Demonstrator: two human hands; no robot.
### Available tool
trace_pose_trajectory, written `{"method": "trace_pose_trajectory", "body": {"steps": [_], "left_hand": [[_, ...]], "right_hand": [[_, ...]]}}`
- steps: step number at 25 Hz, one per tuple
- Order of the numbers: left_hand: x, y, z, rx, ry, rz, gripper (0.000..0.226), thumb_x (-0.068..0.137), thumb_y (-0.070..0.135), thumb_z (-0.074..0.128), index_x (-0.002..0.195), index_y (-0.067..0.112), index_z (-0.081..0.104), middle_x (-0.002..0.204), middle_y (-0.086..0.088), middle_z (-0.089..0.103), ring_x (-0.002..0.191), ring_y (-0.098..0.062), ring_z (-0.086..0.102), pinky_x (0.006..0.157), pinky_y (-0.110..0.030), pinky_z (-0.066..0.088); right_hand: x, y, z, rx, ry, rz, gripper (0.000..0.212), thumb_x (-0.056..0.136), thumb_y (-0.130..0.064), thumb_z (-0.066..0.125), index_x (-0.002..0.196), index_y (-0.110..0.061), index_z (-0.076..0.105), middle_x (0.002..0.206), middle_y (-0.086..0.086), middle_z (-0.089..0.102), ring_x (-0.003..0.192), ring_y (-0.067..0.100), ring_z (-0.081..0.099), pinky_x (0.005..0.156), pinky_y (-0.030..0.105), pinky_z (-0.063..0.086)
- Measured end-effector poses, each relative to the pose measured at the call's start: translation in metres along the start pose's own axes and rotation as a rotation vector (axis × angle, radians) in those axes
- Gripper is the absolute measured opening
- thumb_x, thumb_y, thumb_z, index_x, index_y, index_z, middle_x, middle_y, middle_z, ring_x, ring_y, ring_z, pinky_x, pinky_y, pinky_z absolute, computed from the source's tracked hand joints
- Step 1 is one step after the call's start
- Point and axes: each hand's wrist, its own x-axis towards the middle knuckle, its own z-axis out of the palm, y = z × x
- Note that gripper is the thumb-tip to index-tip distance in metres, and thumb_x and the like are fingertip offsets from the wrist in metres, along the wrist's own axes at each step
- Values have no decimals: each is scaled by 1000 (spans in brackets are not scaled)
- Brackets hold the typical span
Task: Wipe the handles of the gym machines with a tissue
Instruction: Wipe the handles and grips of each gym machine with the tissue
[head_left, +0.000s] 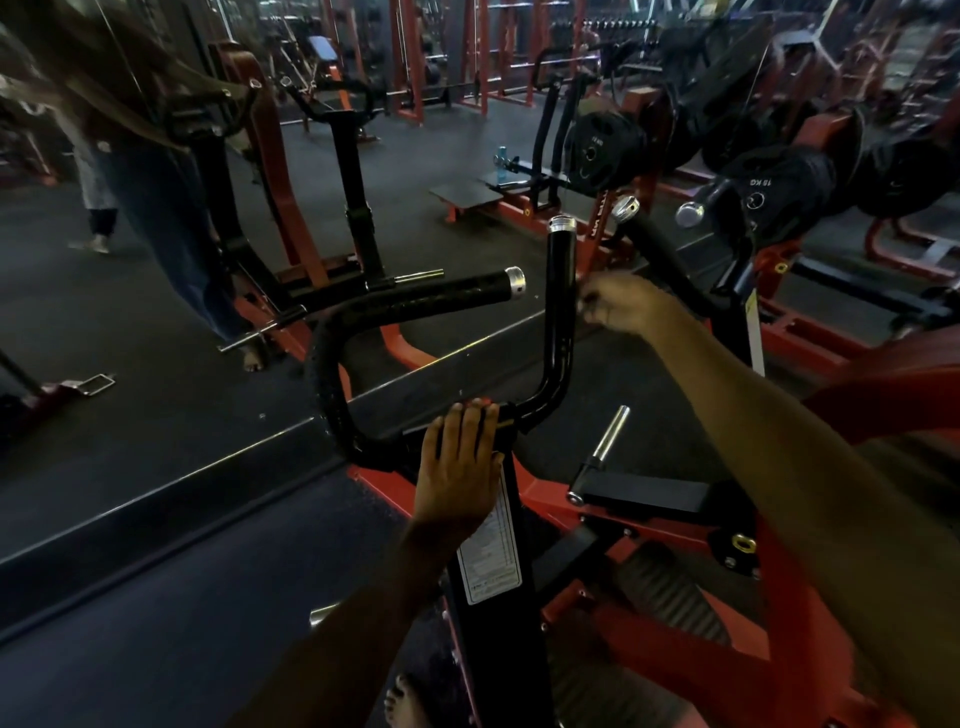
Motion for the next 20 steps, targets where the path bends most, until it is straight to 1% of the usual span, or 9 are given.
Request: {"method": "trace_pose_trajectory", "body": {"steps": [4,8,11,13,14,15,17,19,20], "left_hand": [[-2,1,-2,6,-4,10,55,96,34,29,143,6,33,140,-15,51,129,-33,41,107,-46,26],[-4,1,-2,22,-2,14,56,97,35,25,144,5,30,140,-16,51,129,-33,38,108,-46,25],[-7,1,-1,-5,-10,2,57,97,36,25,144,6,30,139,-16,50,129,-33,39,108,-46,25],[-8,2,-1,-11,-16,-2,57,96,37,24,144,6,29,140,-15,50,129,-32,41,108,-47,27],[-5,2,-2,-10,-23,-8,57,96,37,23,144,6,29,140,-15,50,129,-32,42,107,-47,29],[-3,2,-2,-18,-31,-18,57,97,37,23,144,7,29,140,-15,50,129,-32,43,107,-47,30],[-1,3,-3,-33,-48,-29,56,97,37,22,144,7,28,141,-15,49,129,-32,43,108,-47,29],[-7,4,-3,-47,-50,-28,56,97,37,22,145,7,28,141,-14,49,130,-32,44,108,-47,30],[-9,4,-3,-55,-45,-26,57,97,37,23,145,7,28,142,-14,49,130,-32,44,108,-47,31]], "right_hand": [[-3,2,9,237,3,-72,42,87,14,30,92,-15,61,70,-2,61,59,7,56,53,17,47],[-45,76,12,206,-159,58,47,85,19,23,93,-10,58,77,3,55,63,8,54,58,16,49],[-72,98,15,146,-176,137,35,85,21,30,88,1,59,78,12,53,67,17,55,57,22,55],[-74,85,14,-103,110,4,19,88,8,45,86,3,63,79,14,60,73,21,56,61,24,56],[-72,74,13,-285,307,-181,14,89,0,52,92,2,66,84,11,63,77,19,60,68,20,55],[-74,59,14,-447,385,-432,17,89,-4,56,103,0,66,93,8,66,84,15,62,76,12,51],[-69,51,16,-816,207,-746,32,91,-2,51,122,0,58,118,13,62,111,20,58,99,9,35],[-74,78,22,-1106,51,-735,41,95,-7,38,134,1,46,142,18,43,135,28,36,113,24,19],[-84,100,28,-1149,47,-724,43,95,-10,34,135,1,45,144,17,40,137,29,34,114,29,20]]}}
